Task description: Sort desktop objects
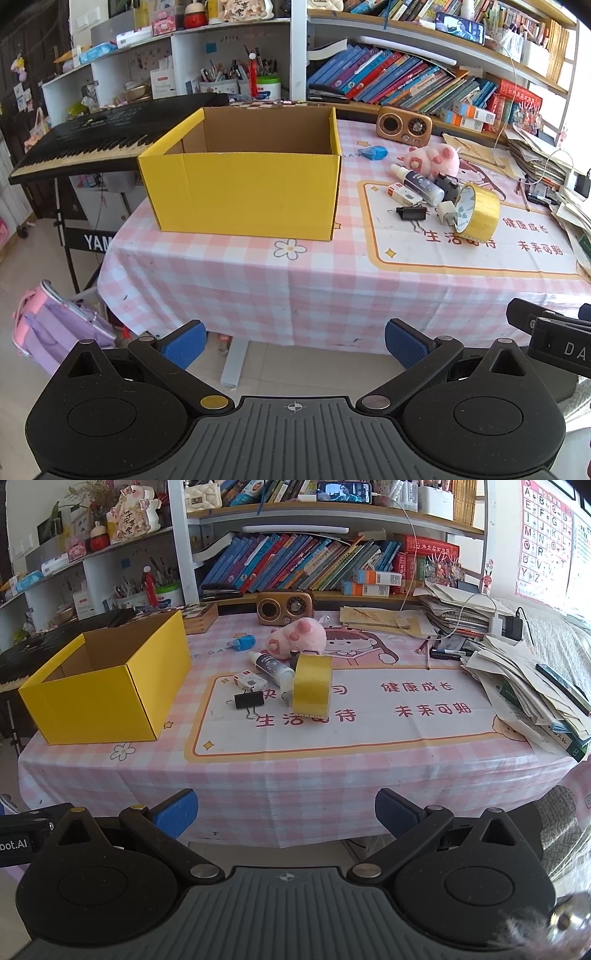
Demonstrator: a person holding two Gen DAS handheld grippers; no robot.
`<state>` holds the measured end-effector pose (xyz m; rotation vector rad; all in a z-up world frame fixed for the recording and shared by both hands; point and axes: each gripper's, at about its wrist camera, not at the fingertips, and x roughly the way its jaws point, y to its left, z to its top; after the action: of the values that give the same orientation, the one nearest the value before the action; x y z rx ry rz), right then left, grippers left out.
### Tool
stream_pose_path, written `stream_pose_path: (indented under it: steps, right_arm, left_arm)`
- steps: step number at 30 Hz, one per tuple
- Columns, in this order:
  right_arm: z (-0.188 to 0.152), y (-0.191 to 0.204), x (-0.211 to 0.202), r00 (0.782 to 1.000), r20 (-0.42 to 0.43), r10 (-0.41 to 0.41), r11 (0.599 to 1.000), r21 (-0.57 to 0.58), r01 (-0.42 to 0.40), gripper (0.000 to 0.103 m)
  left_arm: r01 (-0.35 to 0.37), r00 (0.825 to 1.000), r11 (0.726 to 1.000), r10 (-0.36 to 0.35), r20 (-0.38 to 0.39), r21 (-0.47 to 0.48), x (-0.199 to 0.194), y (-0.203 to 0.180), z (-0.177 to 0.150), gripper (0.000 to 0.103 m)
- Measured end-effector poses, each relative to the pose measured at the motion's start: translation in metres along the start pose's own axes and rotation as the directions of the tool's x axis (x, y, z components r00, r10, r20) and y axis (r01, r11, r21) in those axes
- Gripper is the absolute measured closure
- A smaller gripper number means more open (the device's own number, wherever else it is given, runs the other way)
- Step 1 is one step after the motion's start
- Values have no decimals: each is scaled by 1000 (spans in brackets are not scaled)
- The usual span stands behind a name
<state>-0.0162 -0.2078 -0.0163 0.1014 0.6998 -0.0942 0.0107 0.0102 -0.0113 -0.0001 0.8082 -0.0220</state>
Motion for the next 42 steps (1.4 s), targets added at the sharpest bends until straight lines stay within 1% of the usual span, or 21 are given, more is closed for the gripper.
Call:
stream_pose_path:
  steps: [15,23,42]
  right_arm:
    - [1,4,-4,1000,16,6,1000,1,-6,0]
    - [-2,1,-11,999,37,14,1000,4,-15,0]
    - [-3,3,-12,999,27,22,1000,-14,-22,0]
  left_arm:
    - [14,1000,1000,-14,5,16,-2,-3,-1,0]
    - [7,1000,1000,-8,14,22,-5,-4,0,0]
    - [0,1000,1000,0,15,14,-7,-3,-2,0]
